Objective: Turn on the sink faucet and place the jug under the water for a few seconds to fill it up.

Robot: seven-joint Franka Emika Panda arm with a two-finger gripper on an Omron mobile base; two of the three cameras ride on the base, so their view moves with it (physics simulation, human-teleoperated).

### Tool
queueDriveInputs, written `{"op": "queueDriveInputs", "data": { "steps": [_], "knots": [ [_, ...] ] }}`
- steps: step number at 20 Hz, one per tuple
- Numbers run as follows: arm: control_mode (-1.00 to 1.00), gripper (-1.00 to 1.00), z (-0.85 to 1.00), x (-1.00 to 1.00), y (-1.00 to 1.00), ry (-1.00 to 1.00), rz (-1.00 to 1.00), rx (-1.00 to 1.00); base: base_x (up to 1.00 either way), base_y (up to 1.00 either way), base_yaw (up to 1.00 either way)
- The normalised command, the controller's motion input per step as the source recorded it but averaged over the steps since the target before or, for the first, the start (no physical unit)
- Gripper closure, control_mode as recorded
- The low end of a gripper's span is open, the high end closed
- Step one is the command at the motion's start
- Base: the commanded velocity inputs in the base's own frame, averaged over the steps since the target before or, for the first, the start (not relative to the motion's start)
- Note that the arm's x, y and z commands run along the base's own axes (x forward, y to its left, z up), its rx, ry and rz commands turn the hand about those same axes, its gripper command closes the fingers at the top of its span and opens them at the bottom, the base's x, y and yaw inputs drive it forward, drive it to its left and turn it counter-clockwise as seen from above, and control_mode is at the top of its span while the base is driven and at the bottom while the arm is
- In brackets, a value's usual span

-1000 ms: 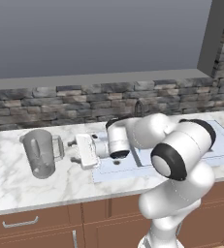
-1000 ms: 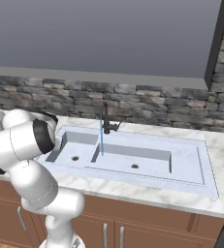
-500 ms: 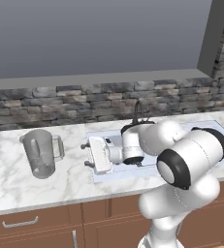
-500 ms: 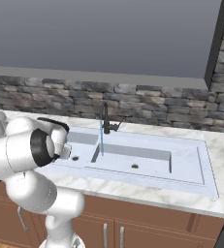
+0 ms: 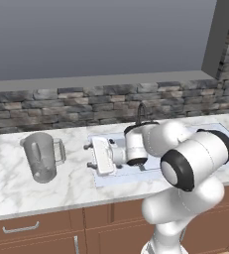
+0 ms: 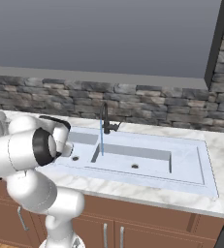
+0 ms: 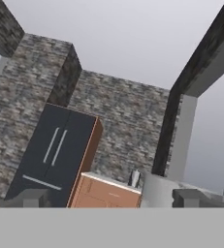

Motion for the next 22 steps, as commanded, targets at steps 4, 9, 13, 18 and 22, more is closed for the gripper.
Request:
{"op": "queueDriveInputs", "data": {
  "steps": [4,9,13,18,22],
  "knots": [
    [-1.00,-1.00,-0.17,0.30,0.05,0.00,0.00,0.00,0.00,0.00,0.00],
    [-1.00,-1.00,-0.22,0.29,0.07,0.01,0.00,0.00,0.00,0.00,0.00],
    [-1.00,-1.00,-0.21,0.32,0.14,0.03,0.00,0.00,0.00,0.00,0.00],
    [-1.00,-1.00,-0.11,0.30,0.23,0.09,0.00,-0.02,0.00,0.00,0.00],
    [-1.00,-1.00,-0.03,0.15,0.26,0.05,0.00,-0.03,0.00,0.00,0.00]
  ]
}}
